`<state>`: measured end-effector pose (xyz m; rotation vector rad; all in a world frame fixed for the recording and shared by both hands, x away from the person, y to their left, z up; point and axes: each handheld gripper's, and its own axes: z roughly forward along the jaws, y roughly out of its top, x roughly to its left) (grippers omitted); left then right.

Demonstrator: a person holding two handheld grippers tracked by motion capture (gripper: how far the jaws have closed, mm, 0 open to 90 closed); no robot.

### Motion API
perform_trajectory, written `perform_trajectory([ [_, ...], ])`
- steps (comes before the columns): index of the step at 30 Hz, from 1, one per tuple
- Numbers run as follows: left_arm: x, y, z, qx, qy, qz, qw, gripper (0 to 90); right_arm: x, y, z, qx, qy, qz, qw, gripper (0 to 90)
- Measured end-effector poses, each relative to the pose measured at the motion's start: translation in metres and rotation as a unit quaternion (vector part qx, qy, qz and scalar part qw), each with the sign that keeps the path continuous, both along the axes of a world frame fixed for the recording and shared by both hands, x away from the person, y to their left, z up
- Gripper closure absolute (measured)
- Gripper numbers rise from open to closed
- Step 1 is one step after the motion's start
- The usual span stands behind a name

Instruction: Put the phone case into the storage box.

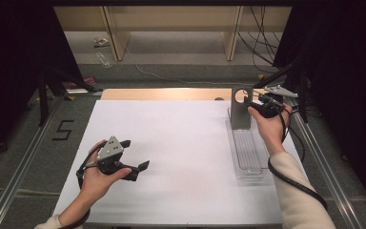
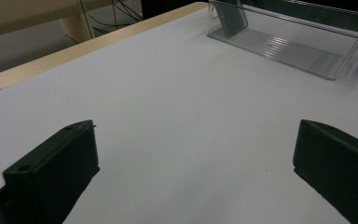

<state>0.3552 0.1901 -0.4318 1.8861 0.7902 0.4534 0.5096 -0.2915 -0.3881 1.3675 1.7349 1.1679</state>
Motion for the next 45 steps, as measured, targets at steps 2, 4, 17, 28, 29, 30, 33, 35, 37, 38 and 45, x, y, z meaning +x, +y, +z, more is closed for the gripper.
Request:
perform_trajectory([
  [2, 0.0, 0.0, 0.0, 0.0, 0.0, 0.0, 1.0, 0.0, -0.003, 0.0, 0.001, 0.003, 0.0, 0.003, 1.0, 35.0],
  [4, 0.0, 0.0, 0.0, 0.0, 0.0, 0.001, 1.0, 0.0, -0.006, 0.001, 0.002, 0.002, -0.004, 0.007, 1.0, 34.0],
  [17, 0.0, 0.0, -0.001, 0.002, 0.001, 0.001, 1.0, 0.0, -0.019, 0.005, 0.003, 0.004, -0.004, 0.019, 0.9998, 28.4],
  [28, 0.0, 0.0, -0.001, 0.002, 0.001, 0.002, 1.0, 0.0, -0.03, 0.007, 0.003, 0.004, -0.002, 0.036, 0.9993, 24.2],
  [29, 0.0, 0.0, -0.001, 0.002, 0.0, 0.002, 1.0, 0.0, -0.032, 0.007, 0.003, 0.006, -0.002, 0.036, 0.9993, 23.9],
  [30, 0.0, 0.0, -0.001, 0.001, 0.0, 0.002, 1.0, 0.0, -0.033, 0.007, 0.003, 0.005, -0.002, 0.038, 0.9993, 23.6],
  [33, 0.0, 0.0, -0.001, 0.002, 0.0, 0.001, 1.0, 0.0, -0.036, 0.009, 0.003, 0.004, 0.001, 0.042, 0.9991, 23.5],
  [35, 0.0, 0.0, -0.001, 0.002, 0.0, 0.001, 1.0, 0.0, -0.038, 0.01, 0.003, 0.001, 0.002, 0.047, 0.9989, 23.5],
  [37, 0.0, 0.0, -0.001, 0.002, 0.0, 0.001, 1.0, 0.0, -0.04, 0.01, 0.004, 0.0, 0.001, 0.05, 0.9988, 23.4],
  [38, 0.001, 0.0, -0.001, 0.002, 0.0, 0.002, 1.0, 0.0, -0.042, 0.01, 0.004, -0.001, 0.002, 0.053, 0.9986, 23.2],
  [45, 0.0, 0.0, -0.001, 0.002, 0.0, 0.001, 1.0, 0.0, -0.048, 0.01, 0.004, -0.005, 0.005, 0.064, 0.9979, 22.9],
])
